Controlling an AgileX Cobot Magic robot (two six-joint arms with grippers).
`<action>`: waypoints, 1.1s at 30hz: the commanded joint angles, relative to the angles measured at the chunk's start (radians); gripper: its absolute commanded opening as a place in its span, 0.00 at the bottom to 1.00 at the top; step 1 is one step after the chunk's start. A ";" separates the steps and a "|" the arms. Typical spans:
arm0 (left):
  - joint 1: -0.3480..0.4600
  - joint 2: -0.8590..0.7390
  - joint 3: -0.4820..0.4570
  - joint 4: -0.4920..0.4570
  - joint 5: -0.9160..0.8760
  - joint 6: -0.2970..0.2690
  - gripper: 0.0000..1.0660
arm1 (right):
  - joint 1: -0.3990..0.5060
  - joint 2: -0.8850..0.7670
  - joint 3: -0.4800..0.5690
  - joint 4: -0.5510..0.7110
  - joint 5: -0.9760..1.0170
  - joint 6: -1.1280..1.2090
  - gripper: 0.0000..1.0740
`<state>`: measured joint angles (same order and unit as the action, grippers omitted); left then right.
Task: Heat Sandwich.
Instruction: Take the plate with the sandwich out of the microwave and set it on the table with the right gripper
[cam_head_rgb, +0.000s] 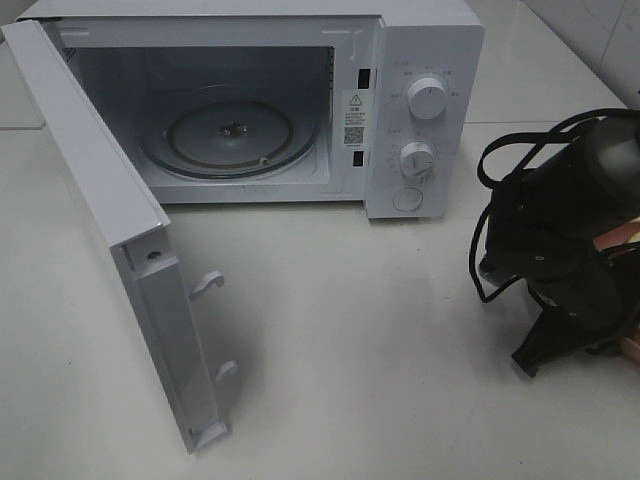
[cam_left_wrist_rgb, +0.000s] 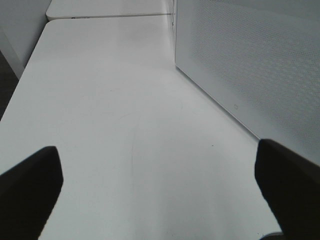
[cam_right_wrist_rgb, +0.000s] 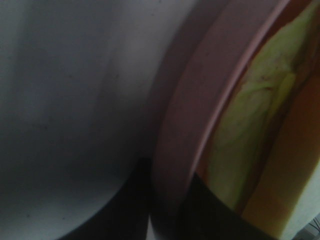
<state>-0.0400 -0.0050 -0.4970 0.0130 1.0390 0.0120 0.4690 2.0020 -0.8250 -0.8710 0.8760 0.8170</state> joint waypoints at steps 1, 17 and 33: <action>0.003 -0.021 0.004 -0.004 -0.012 0.002 0.98 | -0.004 0.004 -0.004 -0.029 0.017 0.030 0.08; 0.003 -0.021 0.004 -0.004 -0.012 0.002 0.98 | -0.004 0.000 -0.005 -0.015 0.034 0.024 0.31; 0.003 -0.021 0.004 -0.004 -0.012 0.002 0.98 | -0.001 -0.282 -0.041 0.237 0.105 -0.264 0.67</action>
<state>-0.0400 -0.0050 -0.4970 0.0130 1.0390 0.0120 0.4690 1.7980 -0.8620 -0.6950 0.9600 0.6280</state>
